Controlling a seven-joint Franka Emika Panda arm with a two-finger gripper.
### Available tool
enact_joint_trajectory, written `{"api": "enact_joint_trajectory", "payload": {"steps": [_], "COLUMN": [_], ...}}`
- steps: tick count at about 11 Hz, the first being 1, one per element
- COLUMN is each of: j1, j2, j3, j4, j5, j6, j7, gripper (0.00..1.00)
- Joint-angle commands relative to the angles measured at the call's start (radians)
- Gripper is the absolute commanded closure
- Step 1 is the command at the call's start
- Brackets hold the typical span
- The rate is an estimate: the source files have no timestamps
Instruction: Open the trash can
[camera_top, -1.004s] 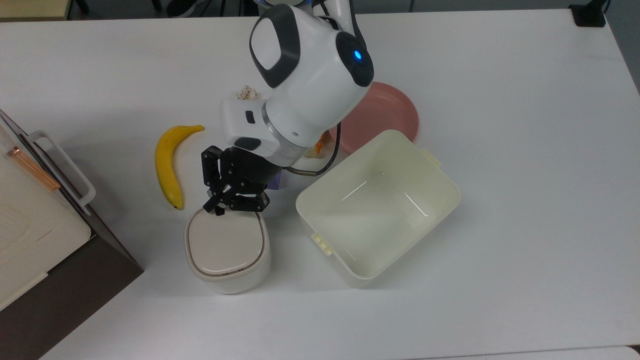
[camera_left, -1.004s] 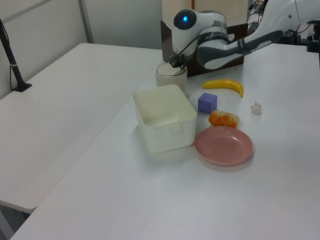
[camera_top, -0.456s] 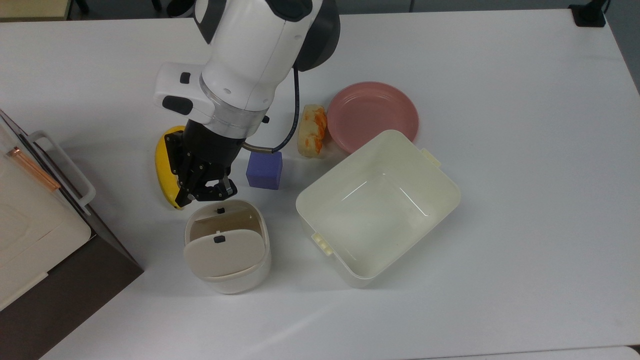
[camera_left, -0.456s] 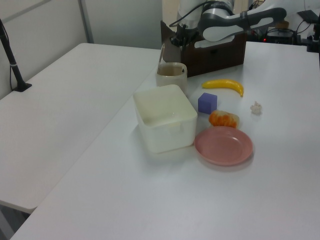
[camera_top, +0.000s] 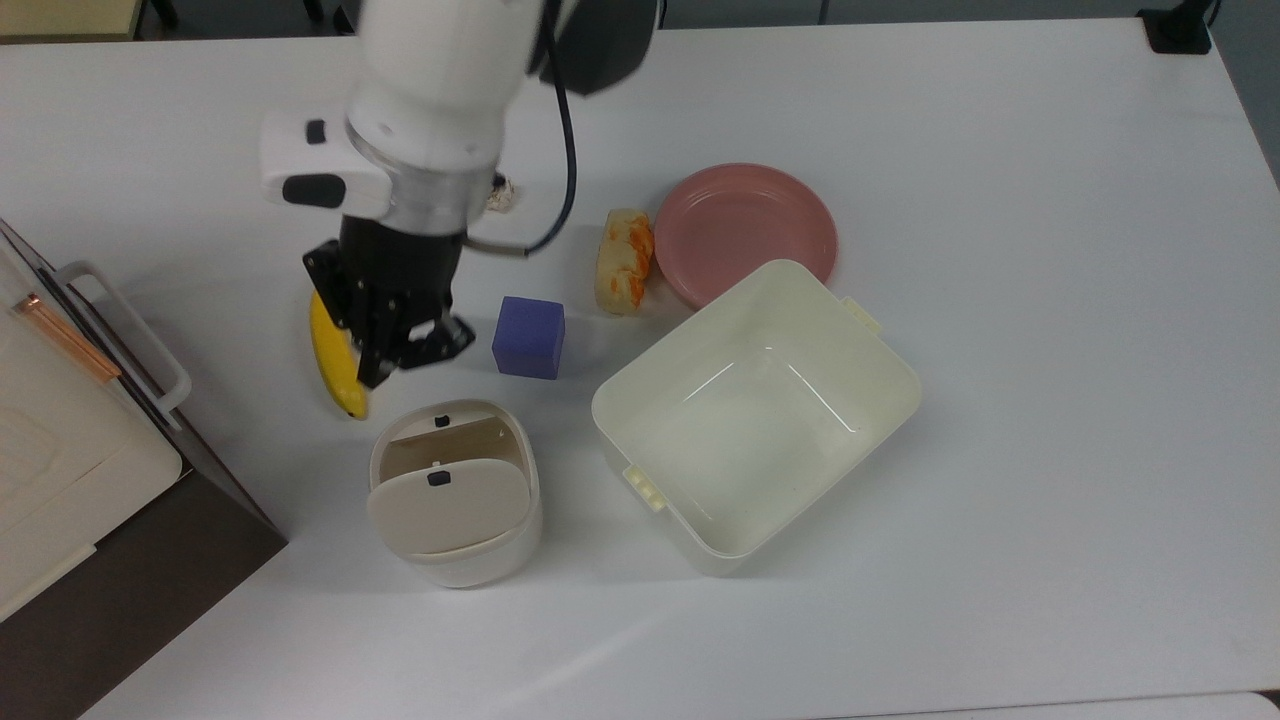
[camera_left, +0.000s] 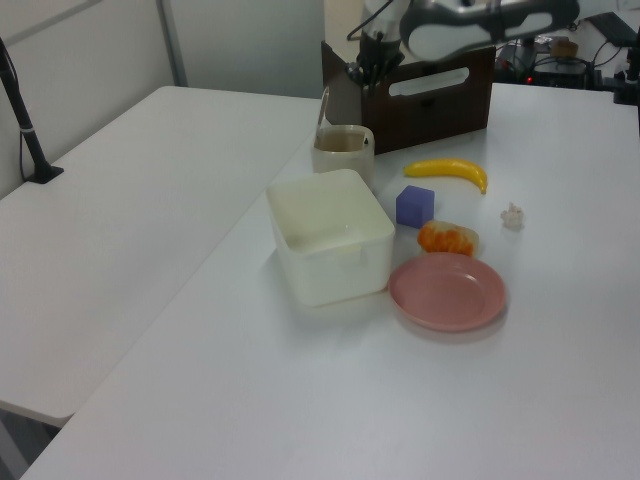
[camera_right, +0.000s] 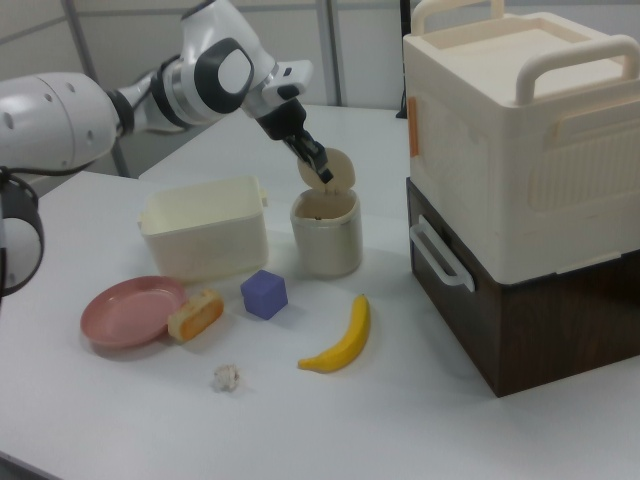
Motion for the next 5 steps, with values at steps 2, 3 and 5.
{"api": "enact_joint_trajectory", "payload": {"steps": [2,3,5], "j1": [-0.029,-0.043,-0.087], "j2": [-0.227,-0.268,-0.328], "j3": [0.021,0.02,0.012], "j4": [-0.153,-0.179,-0.198], "j5": [0.157,0.166,0.294], "j6": [-0.41,-0.426,-0.428], "j7": [-0.706,-0.739,-0.733], "gripper": [1.0,1.0,1.0]}}
